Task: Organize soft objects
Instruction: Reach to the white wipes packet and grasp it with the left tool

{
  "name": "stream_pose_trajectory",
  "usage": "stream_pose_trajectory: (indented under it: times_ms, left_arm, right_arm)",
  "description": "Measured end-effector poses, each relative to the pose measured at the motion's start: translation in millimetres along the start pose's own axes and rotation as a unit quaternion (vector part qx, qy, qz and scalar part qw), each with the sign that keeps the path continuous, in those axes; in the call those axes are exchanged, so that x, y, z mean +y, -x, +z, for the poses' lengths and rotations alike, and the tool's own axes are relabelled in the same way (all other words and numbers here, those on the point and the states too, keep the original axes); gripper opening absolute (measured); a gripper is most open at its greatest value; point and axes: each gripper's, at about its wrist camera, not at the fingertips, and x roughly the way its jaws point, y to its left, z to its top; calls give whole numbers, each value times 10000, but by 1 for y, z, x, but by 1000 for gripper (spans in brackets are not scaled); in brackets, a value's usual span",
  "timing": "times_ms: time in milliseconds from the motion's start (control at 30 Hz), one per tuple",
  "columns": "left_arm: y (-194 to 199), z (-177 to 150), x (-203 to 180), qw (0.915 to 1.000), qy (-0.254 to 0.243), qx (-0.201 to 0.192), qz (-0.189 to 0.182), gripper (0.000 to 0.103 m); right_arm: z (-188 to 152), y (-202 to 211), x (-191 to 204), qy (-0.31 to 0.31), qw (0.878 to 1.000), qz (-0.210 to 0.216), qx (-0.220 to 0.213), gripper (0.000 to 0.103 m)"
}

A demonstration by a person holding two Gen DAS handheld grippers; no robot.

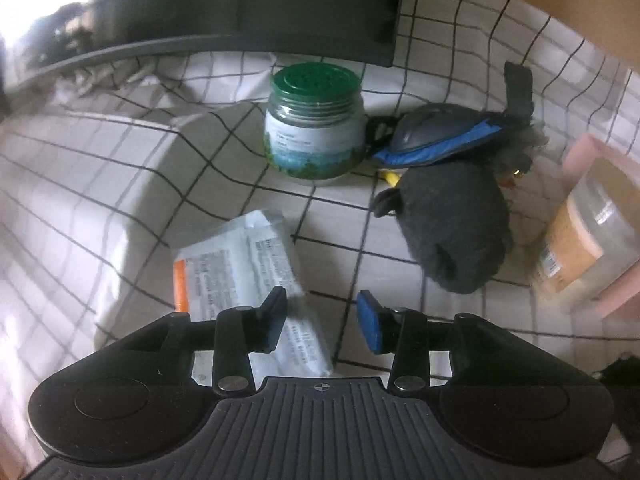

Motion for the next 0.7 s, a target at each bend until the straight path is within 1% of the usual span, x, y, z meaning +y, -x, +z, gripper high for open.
stream_pose_trajectory:
  times_ms: [100, 133, 167, 200, 267, 300, 333, 367, 400, 433, 500, 533, 600, 700]
  left_arm:
    - [0, -1, -4, 9983, -254, -90, 515, 43]
    - [-1, -2, -4, 9968, -366, -108, 708, 46]
    - [-3, -2, -3, 9958, -438, -85, 802, 49]
    - [-4, -2, -1, 9955, -443, -14, 839, 51]
    - [-5, 1, 2, 9963, -313, 85, 791, 51]
    - [-6, 3, 2, 9969, -248, 128, 729, 56]
    - [-8, 4, 3, 9976, -187, 156, 647, 66]
    - [-9, 5, 2, 9982, -154, 181, 556, 72]
    - [-11, 5, 0, 9987, -140, 203, 450, 82]
    - [-12, 5, -2, 9989, -139, 215, 389, 86]
    - [-11, 2, -4, 9990, -139, 161, 405, 85]
    - [-11, 1, -3, 9986, -145, 109, 489, 84]
    - [-14, -2, -2, 9960, -286, 118, 843, 85]
    - [-16, 0, 7, 9952, -245, 64, 949, 87]
  right_arm:
    - [-4, -2, 3, 136, 9998, -68, -115, 73]
    - [-4, -2, 3, 165, 9998, -73, -126, 75]
    - [-4, -2, 2, 158, 9998, -60, -130, 76]
    - [-4, -3, 0, 161, 9998, -49, -138, 77]
    - [-6, -1, -2, 156, 9997, -37, -166, 79]
    - [-7, -1, -2, 157, 9997, -42, -193, 80]
    - [-9, -1, -2, 160, 9996, -54, -234, 81]
    - [-10, -1, -2, 149, 9995, -66, -262, 81]
    - [-11, 0, -2, 141, 9994, -80, -296, 82]
    - [-12, 0, -1, 131, 9994, -96, -318, 82]
    - [-13, 0, -3, 127, 9994, -88, -325, 83]
    - [-13, 0, -3, 128, 9993, -81, -330, 83]
    - [-14, 0, -3, 127, 9993, -79, -338, 84]
    - [-14, 0, -2, 130, 9993, -74, -339, 85]
